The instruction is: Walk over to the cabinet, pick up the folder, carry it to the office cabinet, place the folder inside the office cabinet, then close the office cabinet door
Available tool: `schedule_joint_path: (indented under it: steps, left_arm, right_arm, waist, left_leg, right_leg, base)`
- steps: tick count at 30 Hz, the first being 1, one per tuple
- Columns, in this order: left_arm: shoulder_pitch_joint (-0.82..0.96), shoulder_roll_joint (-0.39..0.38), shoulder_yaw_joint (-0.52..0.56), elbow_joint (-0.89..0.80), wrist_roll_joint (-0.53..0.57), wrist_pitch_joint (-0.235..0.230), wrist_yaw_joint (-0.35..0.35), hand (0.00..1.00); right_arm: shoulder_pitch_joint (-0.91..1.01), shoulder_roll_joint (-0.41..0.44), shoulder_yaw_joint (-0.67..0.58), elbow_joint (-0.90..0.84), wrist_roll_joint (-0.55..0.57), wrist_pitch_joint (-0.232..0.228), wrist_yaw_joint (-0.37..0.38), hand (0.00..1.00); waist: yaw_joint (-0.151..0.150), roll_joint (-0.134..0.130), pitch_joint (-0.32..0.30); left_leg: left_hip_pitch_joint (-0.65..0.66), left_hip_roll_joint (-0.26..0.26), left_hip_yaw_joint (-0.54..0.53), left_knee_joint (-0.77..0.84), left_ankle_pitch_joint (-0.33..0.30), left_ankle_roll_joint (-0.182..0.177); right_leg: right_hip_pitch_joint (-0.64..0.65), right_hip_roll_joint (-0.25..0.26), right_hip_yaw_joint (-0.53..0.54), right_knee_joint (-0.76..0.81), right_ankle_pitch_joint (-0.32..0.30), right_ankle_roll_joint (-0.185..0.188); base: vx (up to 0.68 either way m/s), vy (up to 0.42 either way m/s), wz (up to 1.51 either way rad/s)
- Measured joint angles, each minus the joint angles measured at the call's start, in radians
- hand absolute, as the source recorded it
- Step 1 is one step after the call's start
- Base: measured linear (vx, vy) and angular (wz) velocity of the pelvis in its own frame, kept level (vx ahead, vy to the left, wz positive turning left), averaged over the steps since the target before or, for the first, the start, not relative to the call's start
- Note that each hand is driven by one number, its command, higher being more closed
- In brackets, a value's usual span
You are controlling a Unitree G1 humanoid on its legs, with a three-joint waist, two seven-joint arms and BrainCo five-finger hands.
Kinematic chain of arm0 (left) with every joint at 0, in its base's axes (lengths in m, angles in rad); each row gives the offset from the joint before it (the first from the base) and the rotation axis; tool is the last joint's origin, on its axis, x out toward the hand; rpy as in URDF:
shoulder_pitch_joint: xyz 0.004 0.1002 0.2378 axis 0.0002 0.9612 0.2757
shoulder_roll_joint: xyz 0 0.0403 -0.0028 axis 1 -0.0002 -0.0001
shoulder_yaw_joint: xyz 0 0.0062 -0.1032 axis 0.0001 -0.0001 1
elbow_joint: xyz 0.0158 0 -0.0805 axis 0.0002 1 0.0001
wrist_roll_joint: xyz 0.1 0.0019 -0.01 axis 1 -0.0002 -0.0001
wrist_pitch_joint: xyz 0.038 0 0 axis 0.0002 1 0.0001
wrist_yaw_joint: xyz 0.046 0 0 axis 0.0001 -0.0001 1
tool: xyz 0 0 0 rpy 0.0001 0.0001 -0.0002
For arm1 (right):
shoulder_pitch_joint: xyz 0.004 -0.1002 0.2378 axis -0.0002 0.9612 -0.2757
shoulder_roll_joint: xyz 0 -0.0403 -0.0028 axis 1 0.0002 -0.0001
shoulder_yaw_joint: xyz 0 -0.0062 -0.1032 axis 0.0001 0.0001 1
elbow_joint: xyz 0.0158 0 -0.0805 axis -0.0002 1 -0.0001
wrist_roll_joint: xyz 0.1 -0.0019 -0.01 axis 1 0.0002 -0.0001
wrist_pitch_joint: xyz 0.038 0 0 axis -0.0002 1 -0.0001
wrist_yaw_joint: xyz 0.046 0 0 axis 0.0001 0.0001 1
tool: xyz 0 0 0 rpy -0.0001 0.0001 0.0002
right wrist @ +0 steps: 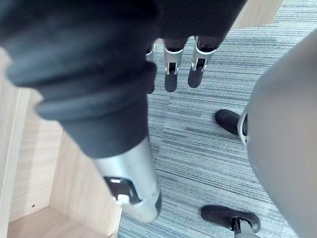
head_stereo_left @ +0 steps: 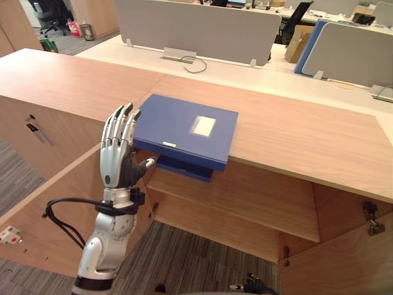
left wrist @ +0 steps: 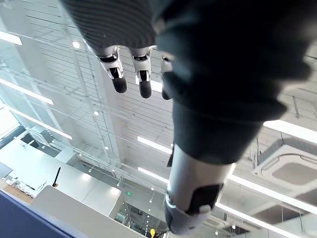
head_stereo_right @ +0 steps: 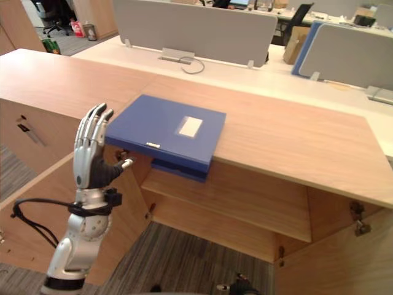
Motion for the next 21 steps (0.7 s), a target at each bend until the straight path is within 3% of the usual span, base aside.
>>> schedule_joint_path:
  steps: [6, 13, 21]
  left_arm:
    - [-0.05, 0.132, -0.001, 0.167, 0.07, 0.025, -0.002, 0.0]
    - [-0.122, 0.191, -0.038, 0.257, 0.108, 0.031, -0.011, 0.0]
    - [-0.164, 0.216, -0.082, 0.362, 0.134, 0.032, -0.033, 0.0]
  right_arm:
    - [0.005, -0.012, 0.032, -0.012, -0.003, 0.0, 0.008, 0.0]
    - [0.007, -0.031, 0.034, -0.042, -0.004, -0.001, 0.017, 0.0]
    - [0.005, -0.044, 0.032, -0.043, -0.037, -0.001, 0.018, 0.0]
  waist:
    - [-0.021, 0.001, -0.004]
    - [-0.027, 0.008, -0.005]
    - [-0.053, 0.009, -0.006]
  left_leg:
    - [0.014, -0.005, 0.036, -0.018, 0.001, 0.002]
    - [0.029, -0.008, 0.048, -0.03, 0.001, 0.002]
    - [0.046, -0.013, 0.072, -0.037, -0.001, 0.005]
  right_leg:
    - [0.001, 0.003, 0.036, -0.044, 0.032, -0.003]
    - [0.005, 0.002, 0.047, -0.054, 0.039, 0.001]
    - [0.008, -0.003, 0.071, -0.055, 0.046, 0.004]
  base:
    - [-0.03, 0.043, -0.18]
    - [0.0, 0.04, -0.05]
    - [0.0, 0.042, -0.09]
